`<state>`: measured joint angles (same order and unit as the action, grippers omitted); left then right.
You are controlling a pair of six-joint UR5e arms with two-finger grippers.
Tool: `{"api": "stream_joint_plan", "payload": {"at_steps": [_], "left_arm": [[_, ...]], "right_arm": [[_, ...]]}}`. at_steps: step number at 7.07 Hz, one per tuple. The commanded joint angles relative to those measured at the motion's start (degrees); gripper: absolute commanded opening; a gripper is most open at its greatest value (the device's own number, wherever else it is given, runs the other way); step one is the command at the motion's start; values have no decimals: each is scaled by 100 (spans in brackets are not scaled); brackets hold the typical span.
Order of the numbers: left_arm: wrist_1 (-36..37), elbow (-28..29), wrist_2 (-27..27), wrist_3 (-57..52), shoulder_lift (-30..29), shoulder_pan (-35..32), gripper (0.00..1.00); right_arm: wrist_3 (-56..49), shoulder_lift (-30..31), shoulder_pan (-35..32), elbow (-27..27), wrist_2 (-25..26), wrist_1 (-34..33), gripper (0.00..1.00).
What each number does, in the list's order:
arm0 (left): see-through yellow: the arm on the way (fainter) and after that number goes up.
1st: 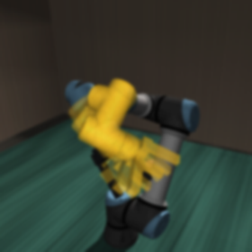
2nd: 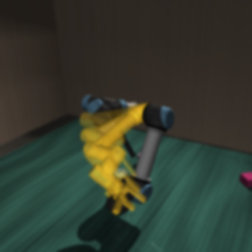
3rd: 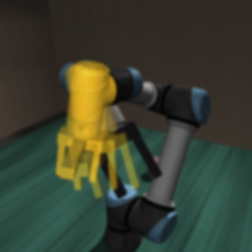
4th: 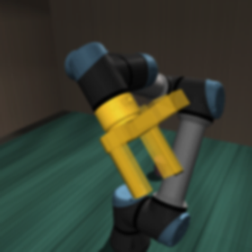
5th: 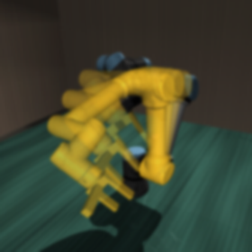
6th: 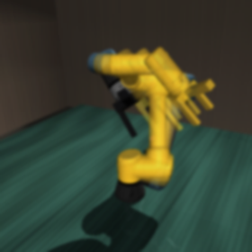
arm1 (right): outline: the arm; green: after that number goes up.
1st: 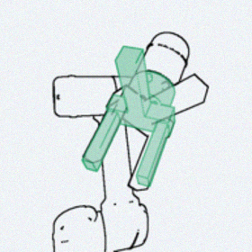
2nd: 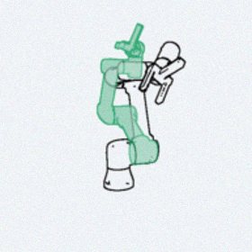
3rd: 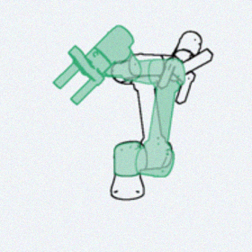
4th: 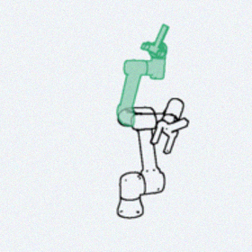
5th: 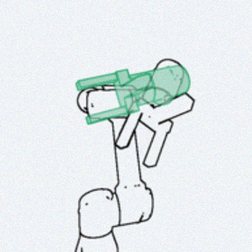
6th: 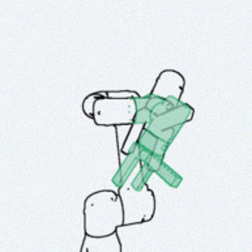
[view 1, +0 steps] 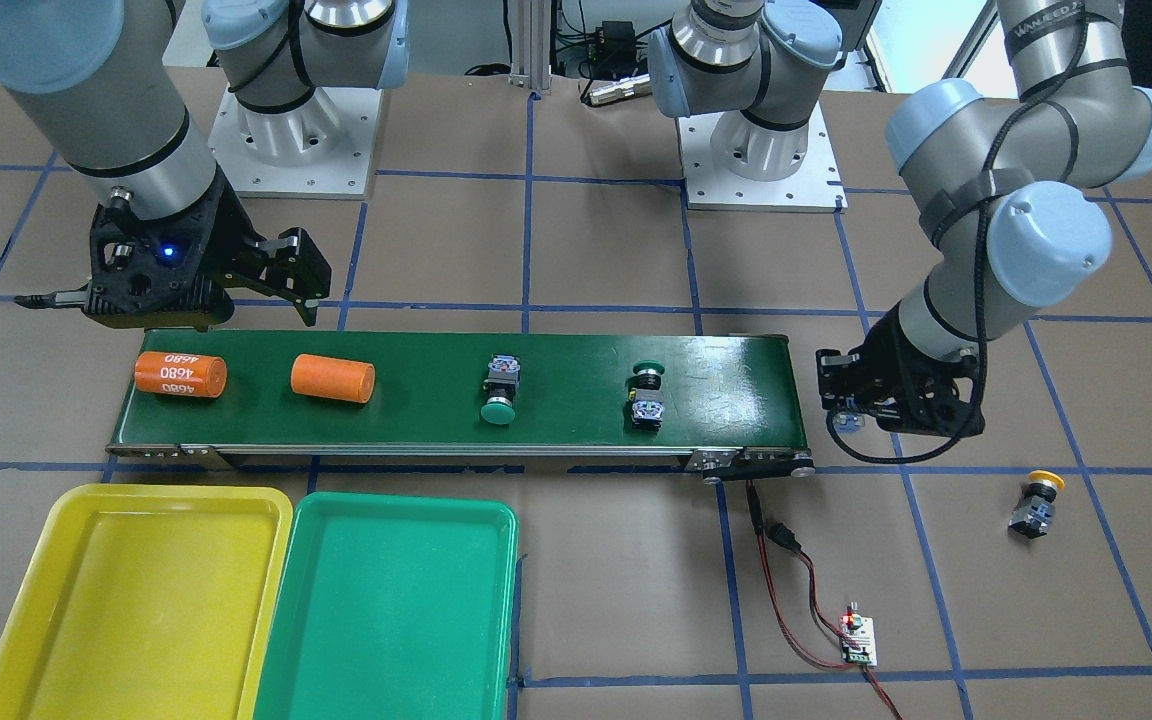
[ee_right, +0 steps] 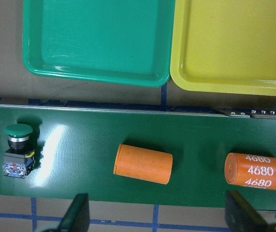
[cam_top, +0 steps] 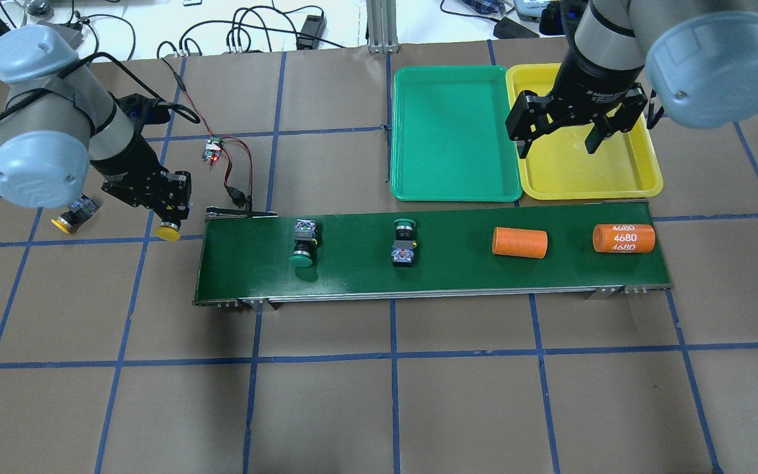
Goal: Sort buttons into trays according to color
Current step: 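Carry the yellow-capped switch onto the conveyor belt and release it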
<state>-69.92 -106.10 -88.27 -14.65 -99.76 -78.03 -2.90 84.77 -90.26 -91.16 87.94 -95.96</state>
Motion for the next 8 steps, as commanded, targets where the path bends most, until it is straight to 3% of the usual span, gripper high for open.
{"api": "stream_joint_plan", "payload": {"at_steps": [1,2,4,5,6,7,8], "left_arm": [[127,-297,-6,226,221,-429,0],[693,-349,-15,217,38,-580,0],[918,-604,-15,174,9,-626,0],[919,-639,-58,173,44,-626,8],[910,-640,-68,129,19,-617,64],[919,-631,-50,129,53,-591,100],[849,-631,-33,155,201,-608,100]], "right_arm": [[-9,-135,8,2,65,42,100],[-9,-319,8,54,65,60,100],[-9,-321,34,63,65,34,100],[17,-295,52,20,65,60,100],[61,-321,44,-16,13,86,100],[61,-321,17,-33,21,78,100],[44,-356,17,-164,65,69,100]]}}
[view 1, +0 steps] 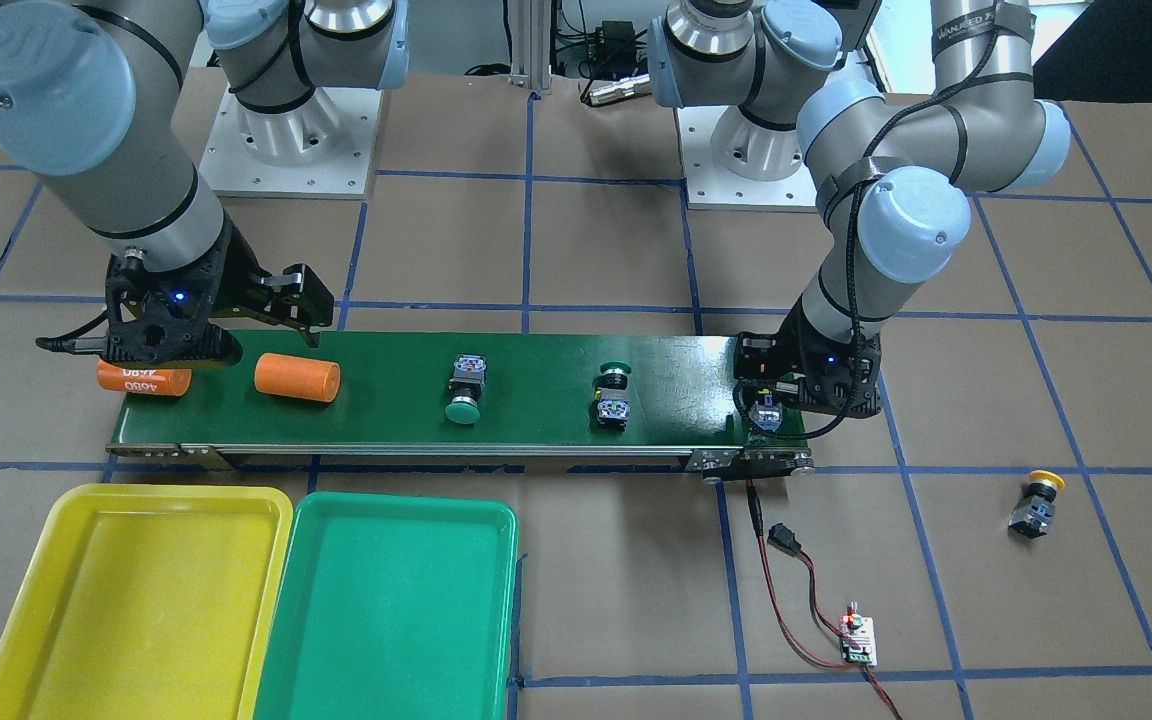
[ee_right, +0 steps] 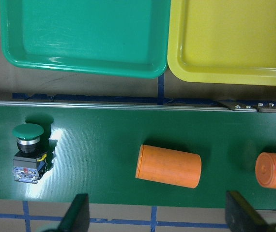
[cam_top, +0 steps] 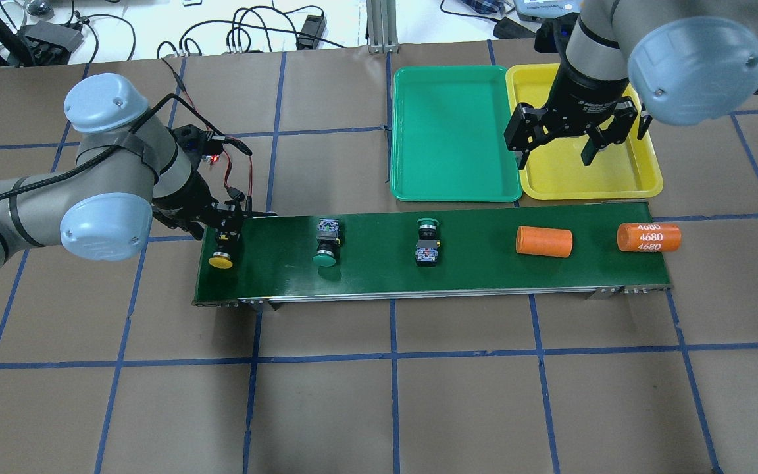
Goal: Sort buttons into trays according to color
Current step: 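Carry the yellow-capped switch onto the conveyor belt and release it, then grasp another yellow switch with the left gripper while the right gripper descends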
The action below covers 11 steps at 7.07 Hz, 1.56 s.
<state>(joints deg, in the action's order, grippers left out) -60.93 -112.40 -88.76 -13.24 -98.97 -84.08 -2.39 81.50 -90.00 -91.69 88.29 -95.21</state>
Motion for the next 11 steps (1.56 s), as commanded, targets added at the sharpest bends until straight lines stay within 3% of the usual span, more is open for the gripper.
{"api": "stream_joint_plan", "payload": {"at_steps": [1,2,3,6,9,11], "left_arm": [[-68,121,-18,32,254,-12,100],[-77,278,-71,-3,360,101,100],[-77,550,-271,-256,152,650,100],[403,884,-186,-2554,-664,2287,100],[634,1649,-185,-3725,-1841,2396,100],[1197,1800,-221,-4534,-2266,2413,100]], "right_arm": [[-51,-29,-9,-339,-22,-76,100],[-60,-38,-9,-550,-39,-198,100],[-68,-29,-9,-778,-14,-312,100],[-77,15,0,-1429,-39,-1172,100],[-288,41,8,-2045,-57,-2052,100],[-262,50,0,-2029,-66,-2063,100]]}}
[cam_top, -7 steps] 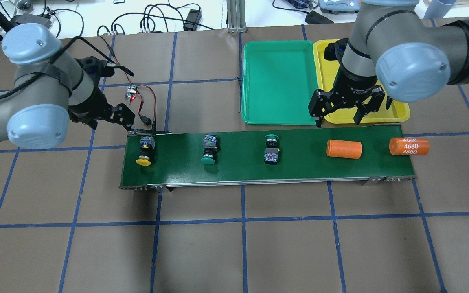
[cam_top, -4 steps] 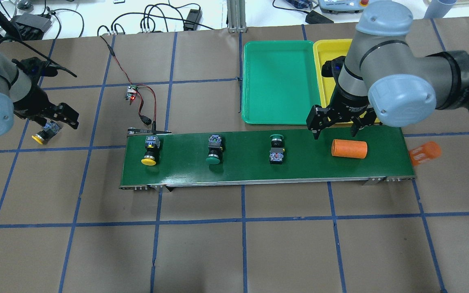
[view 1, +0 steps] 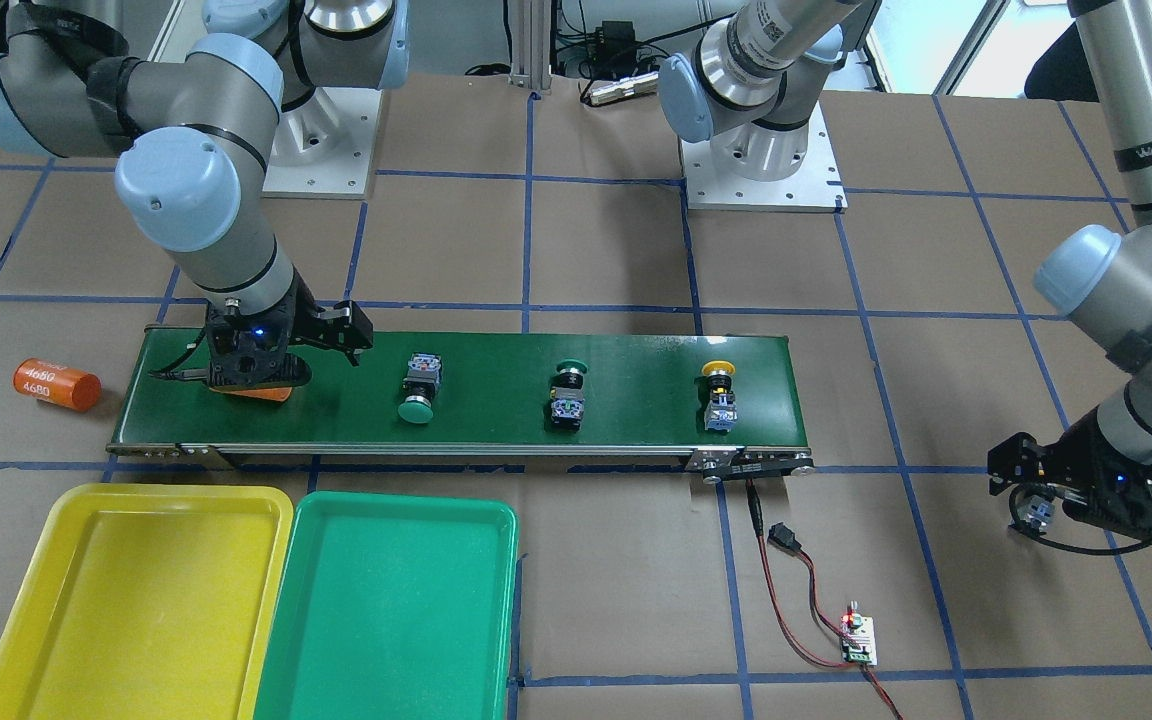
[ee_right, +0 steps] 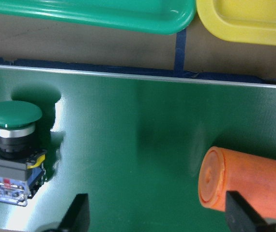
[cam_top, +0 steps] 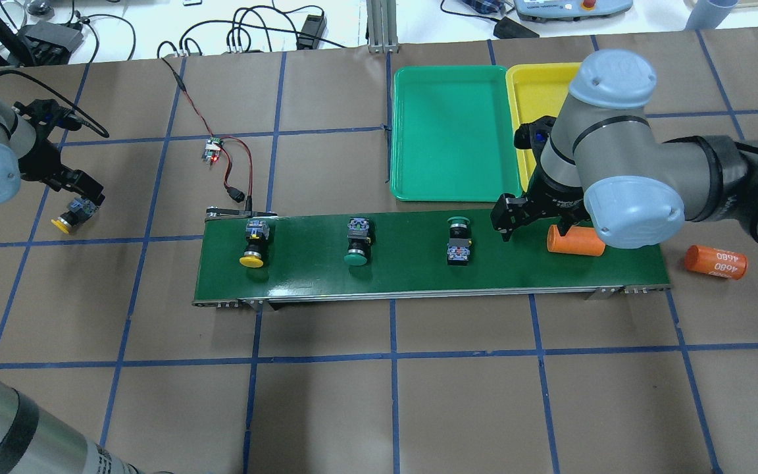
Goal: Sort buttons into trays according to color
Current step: 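Grasp another yellow switch with the left gripper while the right gripper descends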
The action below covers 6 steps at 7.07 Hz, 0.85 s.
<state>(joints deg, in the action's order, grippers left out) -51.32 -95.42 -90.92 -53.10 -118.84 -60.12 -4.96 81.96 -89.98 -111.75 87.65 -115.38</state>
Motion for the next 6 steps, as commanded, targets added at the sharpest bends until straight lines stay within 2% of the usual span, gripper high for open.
{"api": "stream_joint_plan", "payload": {"at_steps": [1,2,3,4,6], "left_arm": [[237,102,-4,-613,-402,96,100],[237,102,39,-613,-490,193,100],[237,94,48,-613,-534,246,72],[237,102,5,-631,-543,238,1],[141,94,-22,-457,-360,115,0]], "right_arm": [[-5,4,-11,-31,-3,-46,100],[-5,4,-11,-31,-3,-46,100],[-5,4,-11,-40,-3,-46,100],[-5,4,-11,-40,-11,-46,100],[-5,4,-11,-49,-11,-46,100]]}}
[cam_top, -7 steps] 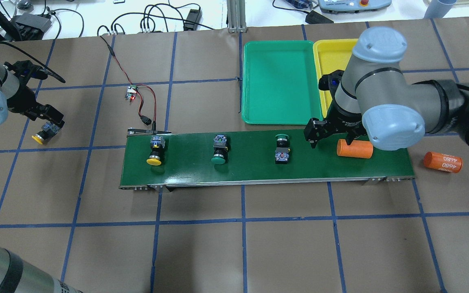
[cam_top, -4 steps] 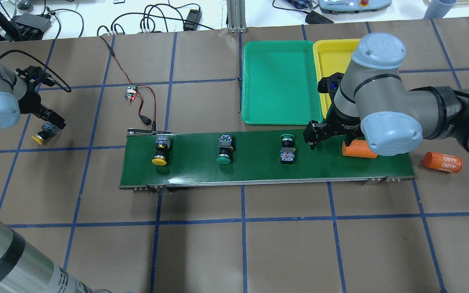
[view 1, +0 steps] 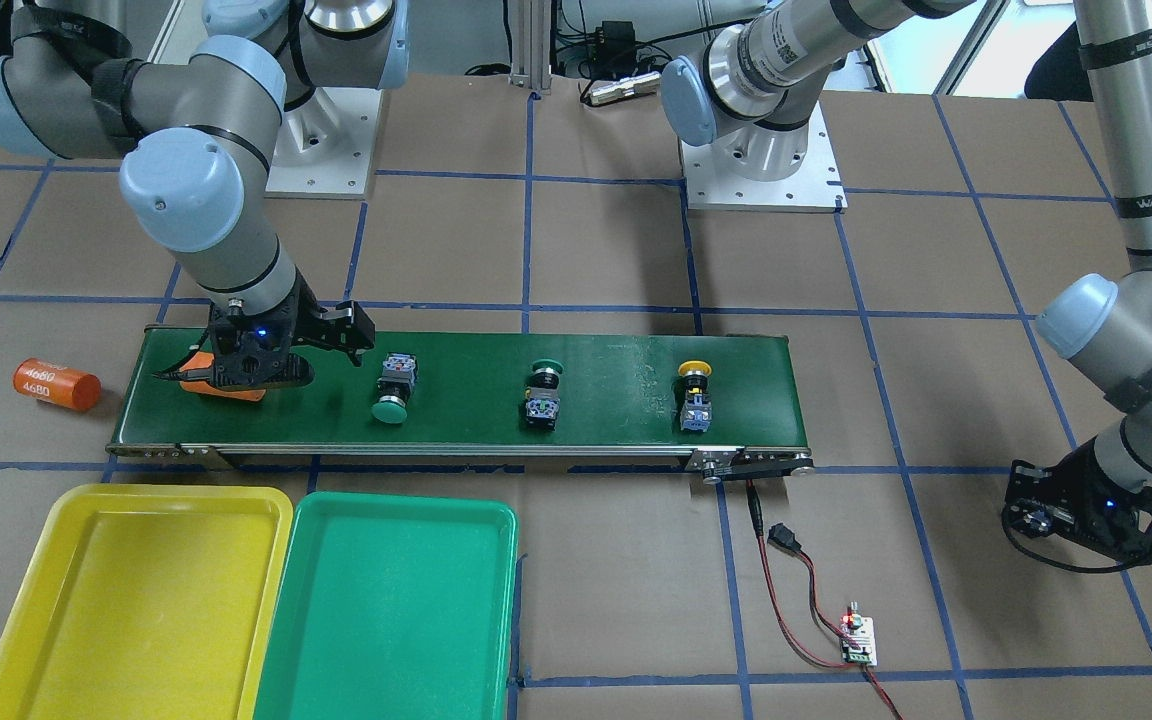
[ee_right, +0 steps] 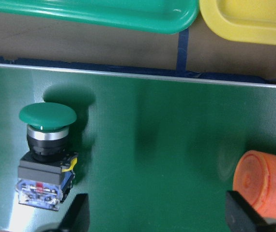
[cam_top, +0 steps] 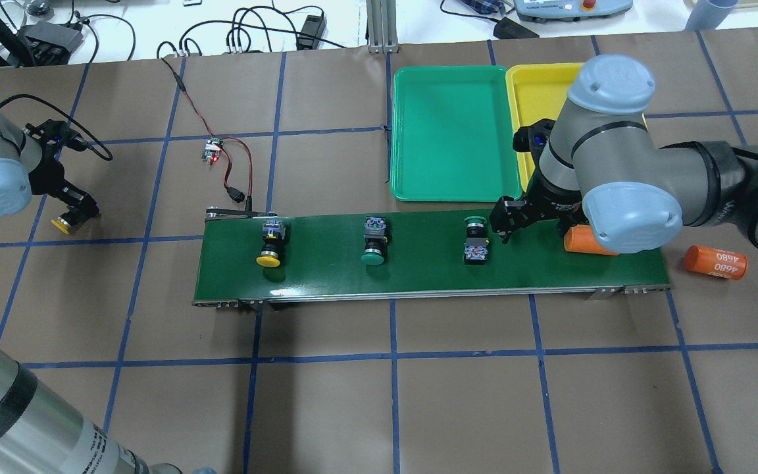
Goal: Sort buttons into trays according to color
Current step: 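Grasp another yellow switch with the left gripper while the right gripper descends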
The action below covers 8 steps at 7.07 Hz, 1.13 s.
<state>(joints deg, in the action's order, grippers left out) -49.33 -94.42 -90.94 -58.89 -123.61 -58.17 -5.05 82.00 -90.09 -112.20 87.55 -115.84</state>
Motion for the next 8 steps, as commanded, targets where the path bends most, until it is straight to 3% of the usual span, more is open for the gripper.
{"api": "stream_joint_plan", "payload": {"at_steps": [1,3,5,8], "left_arm": [[-564,-6,67,733,344,-141,0],[-1267,-15,-55,2522,993,-1060,0],[-1788,-408,-11,3712,1679,-1642,0],[-1712,-1295,41,4053,2025,-2180,0]], "right_arm": [[4,0,0,-13,-1,0,100],[65,35,-35,-21,-10,0,100],[65,35,-44,-39,-1,0,100],[65,27,-44,-118,-10,-70,100]]}}
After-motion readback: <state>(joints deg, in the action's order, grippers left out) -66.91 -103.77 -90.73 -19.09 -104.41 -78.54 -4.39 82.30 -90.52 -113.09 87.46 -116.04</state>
